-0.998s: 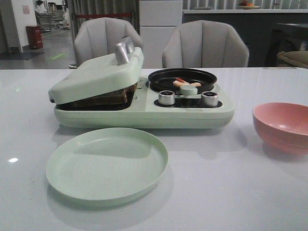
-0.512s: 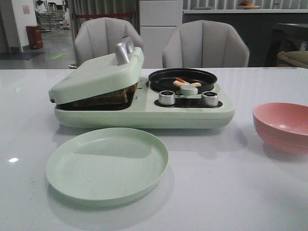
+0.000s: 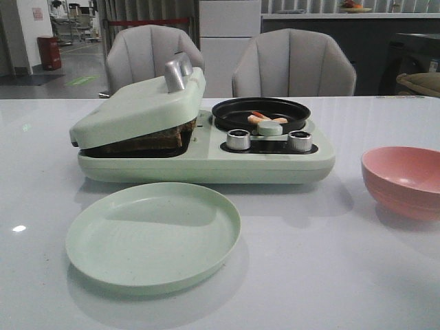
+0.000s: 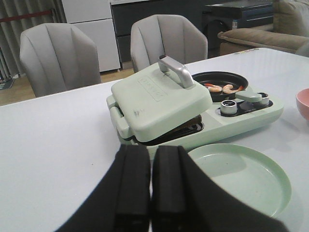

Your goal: Make breakfast with bread and shrimp

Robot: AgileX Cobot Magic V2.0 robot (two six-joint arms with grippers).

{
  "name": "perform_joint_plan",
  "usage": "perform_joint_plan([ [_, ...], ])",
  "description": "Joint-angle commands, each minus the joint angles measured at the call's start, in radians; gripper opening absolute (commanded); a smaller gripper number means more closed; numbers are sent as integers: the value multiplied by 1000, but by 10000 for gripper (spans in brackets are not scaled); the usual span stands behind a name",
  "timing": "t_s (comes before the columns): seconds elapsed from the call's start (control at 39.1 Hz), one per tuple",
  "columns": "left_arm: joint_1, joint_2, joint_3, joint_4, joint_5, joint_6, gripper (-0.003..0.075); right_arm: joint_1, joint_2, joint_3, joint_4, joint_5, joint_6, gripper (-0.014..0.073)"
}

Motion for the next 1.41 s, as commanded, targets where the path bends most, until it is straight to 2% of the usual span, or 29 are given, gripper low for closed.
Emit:
perform_joint_plan([
  [0.0,-6,10,-26,-13,-84,-12,114,-1,4,-27,4,-83,-11,118],
  [0.59,5,10,-3,-2,-95,-12,114,-1,4,-27,4,-83,-11,118],
  [0.87,152,10,122,20,-335,-12,114,-1,4,-27,4,-83,-11,118],
  [0.97,206,10,175,22,-393,-82,114,-1,4,-27,4,-83,-11,118],
  [1.13,263,5,233,52,-420,-166,114,-1,4,-27,4,-83,-11,118],
  [1.38,277,-35,311,87,-478,-168,114,-1,4,-27,4,-83,-11,118],
])
